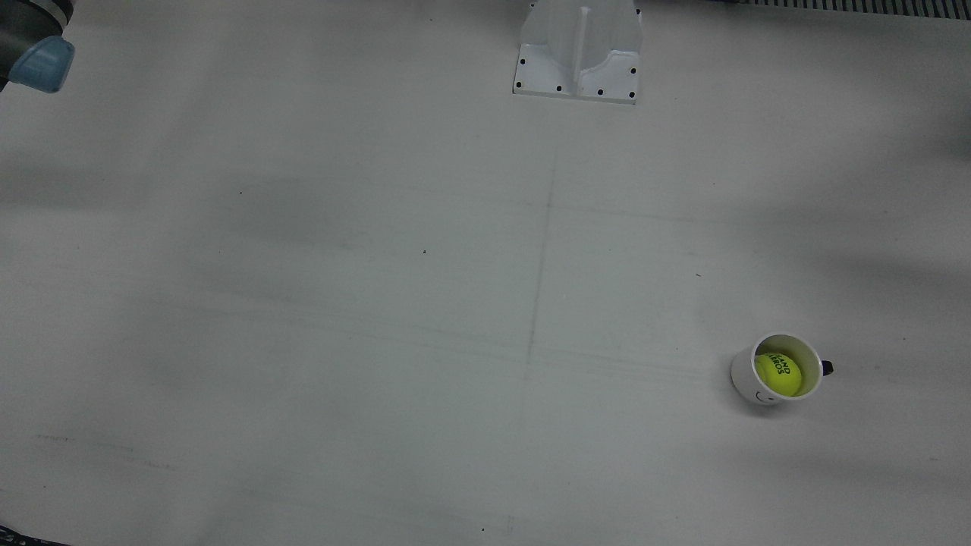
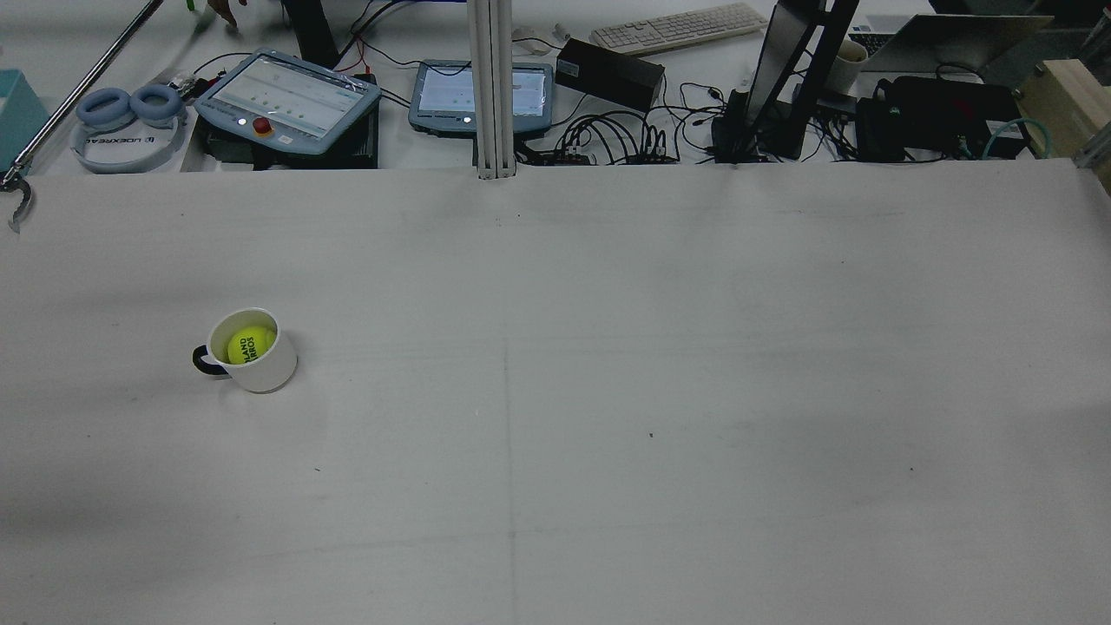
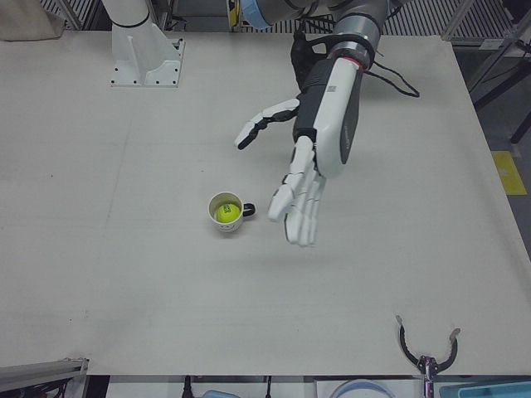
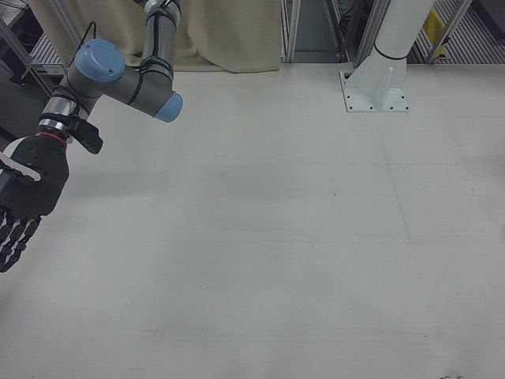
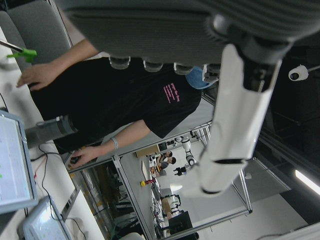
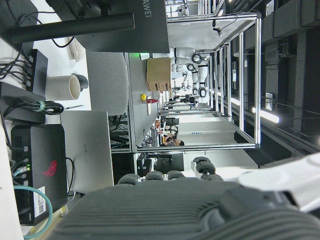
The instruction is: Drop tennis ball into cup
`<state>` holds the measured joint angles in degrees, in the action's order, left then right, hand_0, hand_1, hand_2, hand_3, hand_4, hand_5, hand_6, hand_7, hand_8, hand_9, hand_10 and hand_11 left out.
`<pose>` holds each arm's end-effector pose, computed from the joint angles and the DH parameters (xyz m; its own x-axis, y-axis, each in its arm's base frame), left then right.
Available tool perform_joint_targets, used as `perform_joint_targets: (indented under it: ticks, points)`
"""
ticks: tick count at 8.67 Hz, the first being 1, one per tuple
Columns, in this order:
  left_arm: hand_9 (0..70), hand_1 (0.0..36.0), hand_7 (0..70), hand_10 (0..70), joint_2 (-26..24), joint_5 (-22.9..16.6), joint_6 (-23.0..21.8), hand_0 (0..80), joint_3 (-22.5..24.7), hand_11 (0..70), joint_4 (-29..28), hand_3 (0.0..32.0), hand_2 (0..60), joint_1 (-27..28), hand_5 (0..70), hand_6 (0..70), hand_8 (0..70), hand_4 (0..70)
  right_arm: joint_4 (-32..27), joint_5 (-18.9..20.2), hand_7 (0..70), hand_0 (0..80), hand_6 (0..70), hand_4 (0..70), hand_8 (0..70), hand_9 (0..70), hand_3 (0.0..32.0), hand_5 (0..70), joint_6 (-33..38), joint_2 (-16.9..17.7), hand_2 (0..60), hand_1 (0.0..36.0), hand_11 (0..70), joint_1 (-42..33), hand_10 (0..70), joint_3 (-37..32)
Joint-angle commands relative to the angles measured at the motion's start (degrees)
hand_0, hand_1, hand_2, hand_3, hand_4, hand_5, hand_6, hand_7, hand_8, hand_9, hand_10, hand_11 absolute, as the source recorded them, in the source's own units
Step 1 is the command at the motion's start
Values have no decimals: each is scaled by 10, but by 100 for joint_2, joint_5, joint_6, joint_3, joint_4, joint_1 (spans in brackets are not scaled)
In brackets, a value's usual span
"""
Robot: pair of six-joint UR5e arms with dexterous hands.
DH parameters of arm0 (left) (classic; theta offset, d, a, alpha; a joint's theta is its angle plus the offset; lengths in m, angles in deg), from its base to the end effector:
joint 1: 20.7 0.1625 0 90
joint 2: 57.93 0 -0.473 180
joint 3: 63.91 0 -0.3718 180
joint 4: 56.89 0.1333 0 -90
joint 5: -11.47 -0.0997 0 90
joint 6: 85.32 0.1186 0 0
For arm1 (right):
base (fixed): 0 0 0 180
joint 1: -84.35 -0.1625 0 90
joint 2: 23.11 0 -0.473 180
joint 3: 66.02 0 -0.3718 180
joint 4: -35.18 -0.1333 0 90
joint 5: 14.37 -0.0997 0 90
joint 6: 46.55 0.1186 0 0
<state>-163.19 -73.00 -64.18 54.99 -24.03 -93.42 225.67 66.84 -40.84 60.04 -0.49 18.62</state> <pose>0.0182 -0.5457 0.4344 -0.9336 -0.1241 -0.3360 0.2986 0.2486 -0.9214 0.1033 -0.5397 0.7393 -0.9943 -0.0766 -0.0745 0.0853 -0.1489 -0.9852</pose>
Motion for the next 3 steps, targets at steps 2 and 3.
perform_joint_targets:
  ticks: [2, 3]
  points:
    - [0, 360, 0, 0, 744, -148, -30, 800, -297, 29, -456, 0, 522, -655, 120, 11, 0, 0, -2, 0, 0, 0, 0, 0, 0, 0, 0, 0, 0, -1, 0, 0, 0, -7, 0, 0]
    - [0, 360, 0, 0, 735, -148, -30, 800, -280, 28, -447, 0, 533, -655, 121, 11, 0, 0, -2, 0, 0, 0, 0, 0, 0, 0, 0, 0, 0, 8, 0, 0, 0, 2, 0, 0]
